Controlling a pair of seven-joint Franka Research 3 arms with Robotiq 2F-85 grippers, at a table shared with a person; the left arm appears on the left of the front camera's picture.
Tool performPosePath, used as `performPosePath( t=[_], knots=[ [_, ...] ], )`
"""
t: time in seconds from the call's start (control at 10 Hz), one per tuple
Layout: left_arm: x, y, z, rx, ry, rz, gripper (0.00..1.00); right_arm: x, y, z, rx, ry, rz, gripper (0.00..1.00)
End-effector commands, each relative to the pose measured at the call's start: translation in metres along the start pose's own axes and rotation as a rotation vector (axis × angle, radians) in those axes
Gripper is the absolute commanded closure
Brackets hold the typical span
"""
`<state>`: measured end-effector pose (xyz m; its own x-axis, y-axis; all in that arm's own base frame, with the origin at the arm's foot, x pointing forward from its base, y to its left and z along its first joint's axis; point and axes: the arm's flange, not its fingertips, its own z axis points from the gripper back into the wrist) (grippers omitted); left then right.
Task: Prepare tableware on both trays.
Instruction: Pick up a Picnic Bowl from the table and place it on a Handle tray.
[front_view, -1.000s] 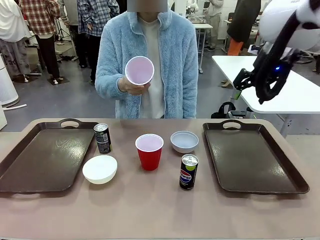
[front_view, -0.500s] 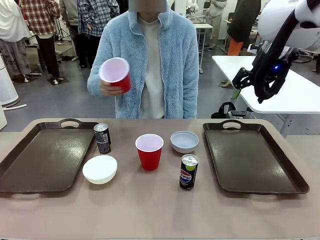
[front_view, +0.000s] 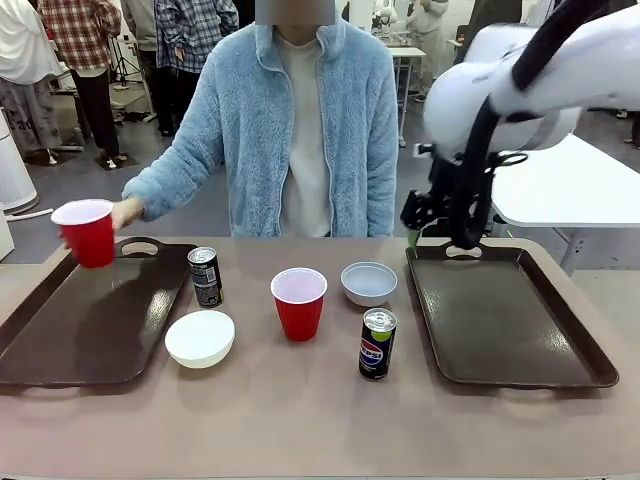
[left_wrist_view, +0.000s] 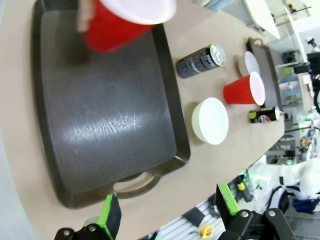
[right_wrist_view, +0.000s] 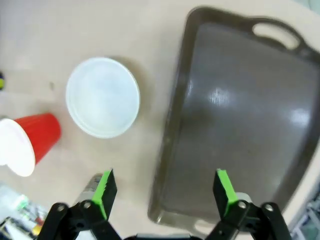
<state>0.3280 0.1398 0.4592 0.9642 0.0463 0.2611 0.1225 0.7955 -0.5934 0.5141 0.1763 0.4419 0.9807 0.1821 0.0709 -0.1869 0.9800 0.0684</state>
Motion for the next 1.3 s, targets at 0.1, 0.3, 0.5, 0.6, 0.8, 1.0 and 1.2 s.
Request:
performPosePath(
  t=[0.1, 0.3, 0.5, 0.6, 0.8, 1.0, 1.2],
  knots=[
    [0.001, 0.000, 0.000, -0.004, -0.008, 0.003, 0.00, 0.046, 0.005, -0.025, -0.022, -0.044, -0.068, 0.00],
    [0.001, 0.000, 0.000, -0.004, -0.008, 0.003, 0.00, 0.067, 0.020, -0.050, -0.050, -0.018, -0.063, 0.00],
    [0.001, 0.000, 0.000, -0.004, -0.008, 0.003, 0.00, 0.075, 0.038, -0.072, -0.036, 0.038, -0.018, 0.00],
    [0.001, 0.000, 0.000, -0.004, -0.008, 0.003, 0.00, 0.062, 0.044, -0.068, -0.018, 0.063, 0.004, 0.00],
    [0.001, 0.000, 0.000, -0.004, -0.008, 0.003, 0.00, 0.064, 0.026, -0.069, -0.006, 0.013, -0.021, 0.00],
    [0.001, 0.000, 0.000, -0.004, -0.008, 0.003, 0.00, 0.064, 0.036, -0.074, -0.007, 0.031, -0.005, 0.00],
    [0.001, 0.000, 0.000, -0.004, -0.008, 0.003, 0.00, 0.053, 0.044, -0.089, 0.010, 0.049, 0.029, 0.00]
  ],
)
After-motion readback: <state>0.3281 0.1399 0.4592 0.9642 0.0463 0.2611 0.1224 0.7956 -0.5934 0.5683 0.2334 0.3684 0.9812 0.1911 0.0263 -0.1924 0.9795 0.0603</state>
